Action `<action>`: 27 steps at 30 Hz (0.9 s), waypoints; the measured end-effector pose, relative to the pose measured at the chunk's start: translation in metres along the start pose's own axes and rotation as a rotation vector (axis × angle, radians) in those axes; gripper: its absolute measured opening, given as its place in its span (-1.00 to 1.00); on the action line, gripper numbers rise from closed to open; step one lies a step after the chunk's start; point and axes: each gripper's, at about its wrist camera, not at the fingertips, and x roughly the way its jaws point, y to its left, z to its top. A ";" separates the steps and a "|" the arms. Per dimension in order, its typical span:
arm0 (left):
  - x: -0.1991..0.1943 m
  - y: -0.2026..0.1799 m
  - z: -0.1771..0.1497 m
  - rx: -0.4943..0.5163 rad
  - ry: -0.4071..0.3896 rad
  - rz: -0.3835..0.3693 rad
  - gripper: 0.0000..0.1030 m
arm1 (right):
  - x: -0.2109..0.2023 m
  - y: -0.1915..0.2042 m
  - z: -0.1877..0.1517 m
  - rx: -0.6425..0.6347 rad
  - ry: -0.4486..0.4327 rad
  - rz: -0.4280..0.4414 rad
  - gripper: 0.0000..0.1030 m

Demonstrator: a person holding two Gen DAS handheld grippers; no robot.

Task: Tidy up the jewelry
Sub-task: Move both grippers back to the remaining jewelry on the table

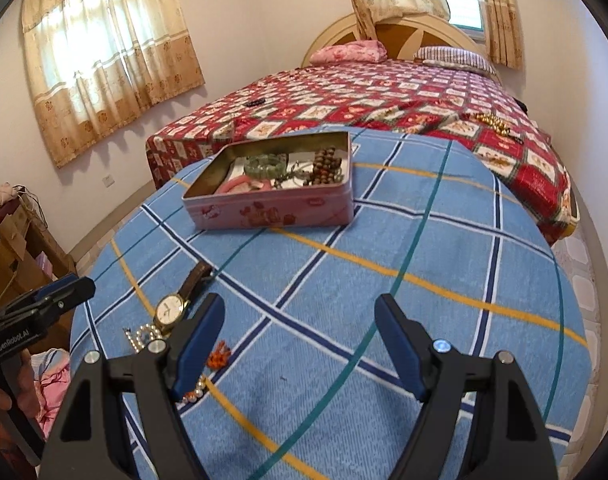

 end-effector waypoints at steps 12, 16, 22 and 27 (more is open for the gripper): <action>0.008 0.000 -0.009 0.031 0.044 0.010 0.25 | 0.016 0.031 -0.025 -0.100 0.123 0.113 0.32; 0.006 0.005 -0.008 0.014 0.040 0.008 0.25 | 0.026 0.042 -0.034 -0.124 0.182 0.174 0.12; 0.004 0.005 -0.008 0.023 0.042 0.002 0.25 | 0.032 0.063 -0.038 -0.179 0.197 0.210 0.12; 0.005 0.002 -0.009 0.042 0.053 -0.002 0.25 | 0.035 0.078 -0.037 -0.233 0.195 0.212 0.10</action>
